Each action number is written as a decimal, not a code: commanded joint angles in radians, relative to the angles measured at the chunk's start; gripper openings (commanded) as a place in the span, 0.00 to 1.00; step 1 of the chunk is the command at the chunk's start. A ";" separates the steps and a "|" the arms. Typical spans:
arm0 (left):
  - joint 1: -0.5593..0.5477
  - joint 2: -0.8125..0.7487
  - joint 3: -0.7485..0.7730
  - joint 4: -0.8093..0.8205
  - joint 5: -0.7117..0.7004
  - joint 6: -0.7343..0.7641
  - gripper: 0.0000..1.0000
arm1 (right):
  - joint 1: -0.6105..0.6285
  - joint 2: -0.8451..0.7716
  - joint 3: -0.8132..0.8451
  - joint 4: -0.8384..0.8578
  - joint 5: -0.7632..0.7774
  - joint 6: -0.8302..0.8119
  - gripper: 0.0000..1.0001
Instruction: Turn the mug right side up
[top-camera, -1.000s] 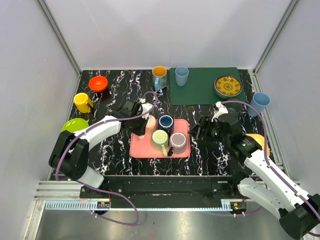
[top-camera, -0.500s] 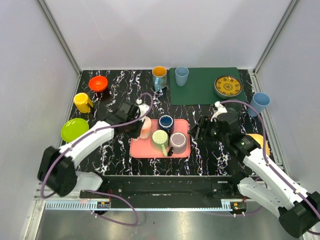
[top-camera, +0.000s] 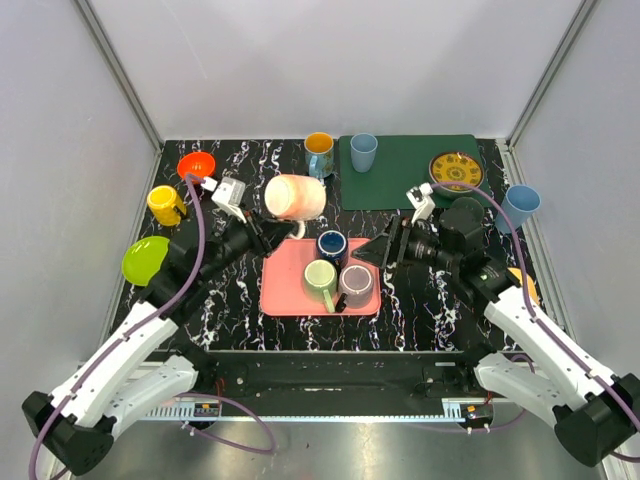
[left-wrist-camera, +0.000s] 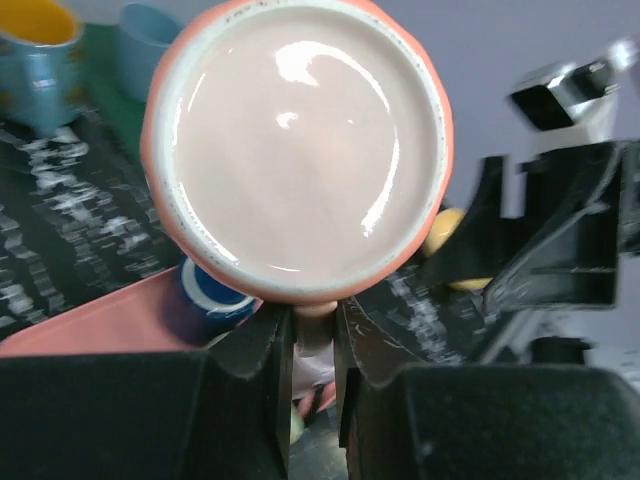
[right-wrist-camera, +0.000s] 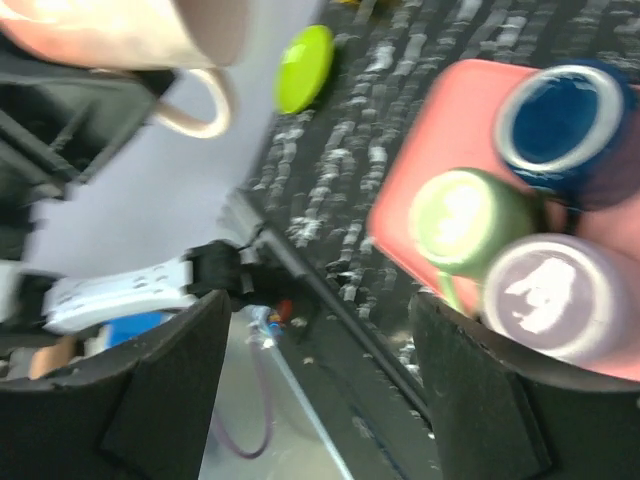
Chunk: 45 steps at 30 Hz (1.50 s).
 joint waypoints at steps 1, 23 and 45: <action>-0.001 0.012 -0.048 0.611 0.218 -0.343 0.00 | 0.004 0.023 0.025 0.325 -0.291 0.181 0.79; -0.047 0.181 -0.173 1.075 0.315 -0.672 0.00 | 0.006 0.253 0.147 0.692 -0.353 0.350 0.70; -0.080 0.226 -0.199 1.119 0.315 -0.670 0.00 | 0.075 0.380 0.215 0.786 -0.460 0.416 0.26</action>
